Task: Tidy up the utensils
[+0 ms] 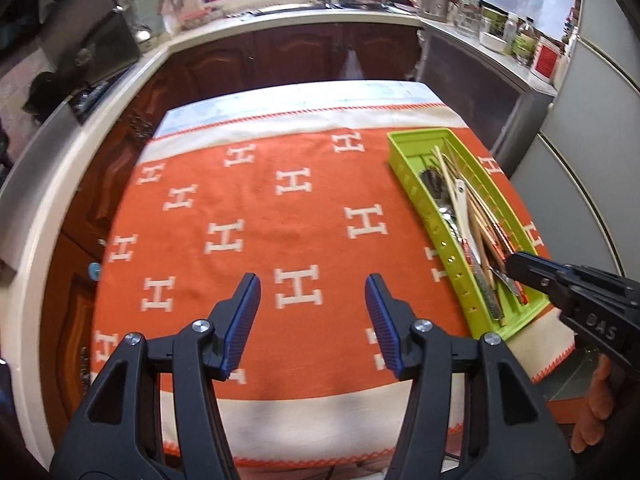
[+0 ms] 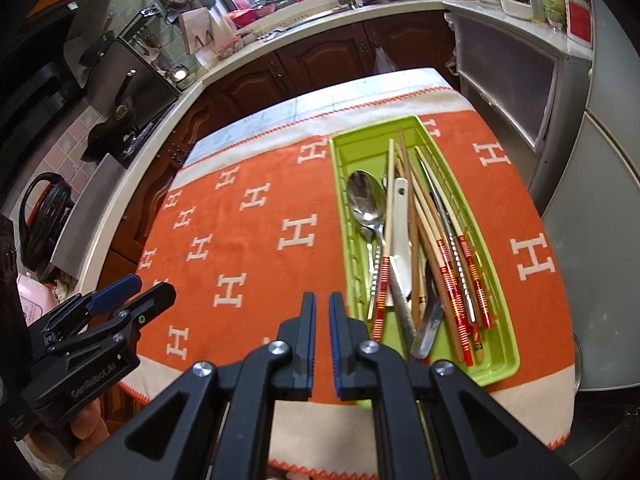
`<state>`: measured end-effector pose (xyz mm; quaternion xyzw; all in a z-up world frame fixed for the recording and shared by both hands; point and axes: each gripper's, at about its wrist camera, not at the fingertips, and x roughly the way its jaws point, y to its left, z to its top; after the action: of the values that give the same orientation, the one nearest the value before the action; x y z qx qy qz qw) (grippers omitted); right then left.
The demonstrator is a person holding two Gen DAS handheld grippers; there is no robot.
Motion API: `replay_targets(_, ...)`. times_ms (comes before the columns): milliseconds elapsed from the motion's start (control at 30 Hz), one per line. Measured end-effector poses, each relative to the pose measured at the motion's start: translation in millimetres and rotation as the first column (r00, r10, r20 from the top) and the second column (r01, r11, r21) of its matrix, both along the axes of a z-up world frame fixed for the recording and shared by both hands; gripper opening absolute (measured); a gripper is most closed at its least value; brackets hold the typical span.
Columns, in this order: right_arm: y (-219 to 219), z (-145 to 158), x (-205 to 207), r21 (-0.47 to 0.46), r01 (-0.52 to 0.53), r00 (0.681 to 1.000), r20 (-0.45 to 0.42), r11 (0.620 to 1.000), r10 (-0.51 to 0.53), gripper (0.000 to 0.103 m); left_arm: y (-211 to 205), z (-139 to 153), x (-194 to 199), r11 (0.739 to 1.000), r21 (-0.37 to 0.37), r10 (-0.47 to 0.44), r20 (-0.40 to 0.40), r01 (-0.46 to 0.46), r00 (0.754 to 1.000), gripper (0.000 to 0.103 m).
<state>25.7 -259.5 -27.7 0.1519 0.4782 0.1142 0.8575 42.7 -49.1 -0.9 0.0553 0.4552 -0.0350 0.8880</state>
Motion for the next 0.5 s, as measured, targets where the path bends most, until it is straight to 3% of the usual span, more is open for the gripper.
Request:
replay_targets(167, 11, 27, -9, -0.013, -0.013, 0.999, 0.051, 1.000, 0.013, 0.008, 17, 23, -11, 0.999, 0.001, 0.041, 0.043, -0.041, 0.998, 0.062)
replay_targets(267, 18, 41, -11, -0.030, -0.014, 0.997, 0.081, 0.999, 0.016, 0.020, 26, 36, -15, 0.998, -0.006, 0.059, 0.060, -0.059, 0.996, 0.071)
replay_targets(500, 39, 71, -12, -0.035, -0.048, 0.990, 0.131, 0.998, 0.052, 0.021, 46, 64, -18, 0.991, -0.020, 0.134, 0.090, -0.133, 0.987, 0.081)
